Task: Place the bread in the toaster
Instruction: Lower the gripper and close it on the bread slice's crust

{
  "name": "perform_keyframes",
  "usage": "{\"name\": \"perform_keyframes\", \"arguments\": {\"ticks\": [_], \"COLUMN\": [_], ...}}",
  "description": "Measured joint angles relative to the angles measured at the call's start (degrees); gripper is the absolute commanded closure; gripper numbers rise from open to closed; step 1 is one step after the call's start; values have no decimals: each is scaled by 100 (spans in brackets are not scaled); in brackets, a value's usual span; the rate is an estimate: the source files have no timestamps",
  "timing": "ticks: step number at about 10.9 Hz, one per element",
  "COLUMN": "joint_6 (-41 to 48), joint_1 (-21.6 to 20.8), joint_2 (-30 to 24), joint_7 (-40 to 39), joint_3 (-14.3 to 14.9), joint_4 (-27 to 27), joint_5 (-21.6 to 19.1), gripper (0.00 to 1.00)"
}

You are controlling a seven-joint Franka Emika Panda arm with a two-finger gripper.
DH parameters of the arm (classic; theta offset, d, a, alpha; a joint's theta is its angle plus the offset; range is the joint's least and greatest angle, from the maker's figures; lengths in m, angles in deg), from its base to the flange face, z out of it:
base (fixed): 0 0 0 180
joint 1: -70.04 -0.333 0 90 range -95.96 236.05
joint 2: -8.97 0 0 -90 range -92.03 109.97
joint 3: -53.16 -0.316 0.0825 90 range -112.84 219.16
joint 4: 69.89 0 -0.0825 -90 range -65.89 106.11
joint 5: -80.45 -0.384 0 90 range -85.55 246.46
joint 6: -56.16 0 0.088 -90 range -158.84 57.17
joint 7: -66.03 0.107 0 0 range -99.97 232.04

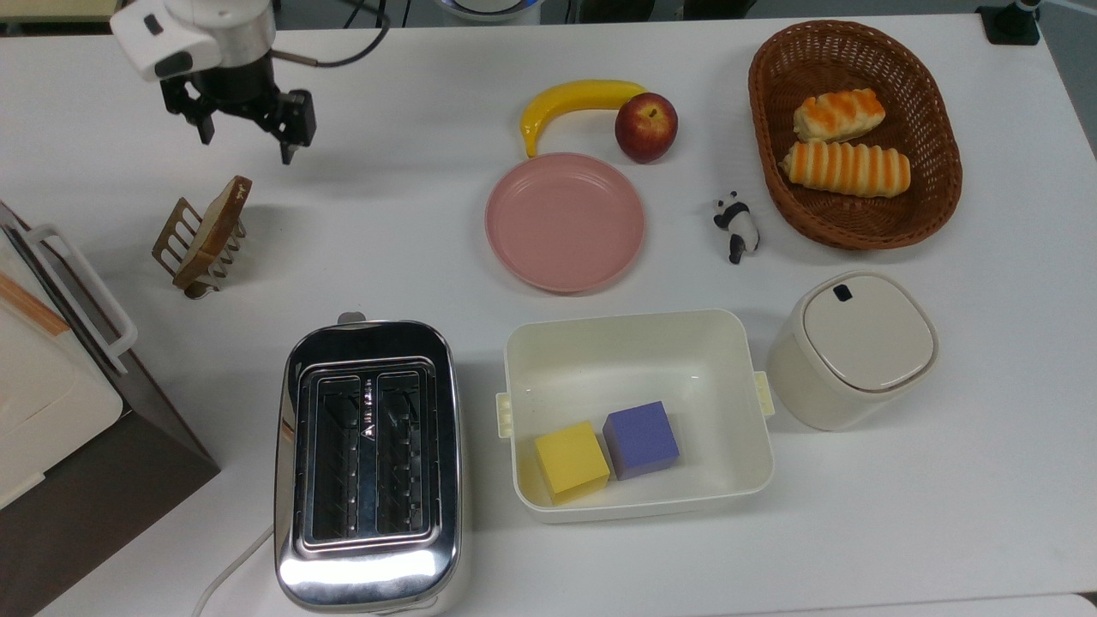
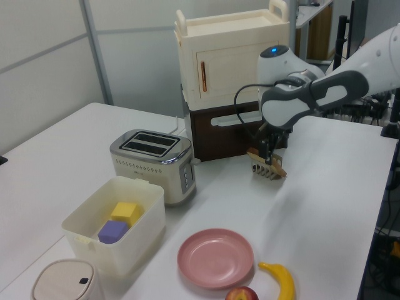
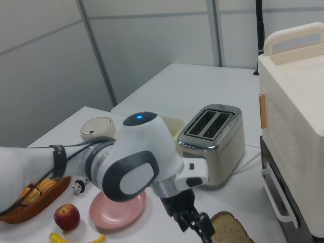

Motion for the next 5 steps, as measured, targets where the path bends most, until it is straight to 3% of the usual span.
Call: {"name": "perform_keyframes", "arguments": {"ticks": [3, 5], "joint_6": [-354, -533], "joint_1": [121, 156], "joint_2": [247, 324], "joint_7": [-1, -1], "joint_3": [0, 0], "joint_4": [-1, -4], "joint_5": [113, 114], "gripper": [40, 40]}}
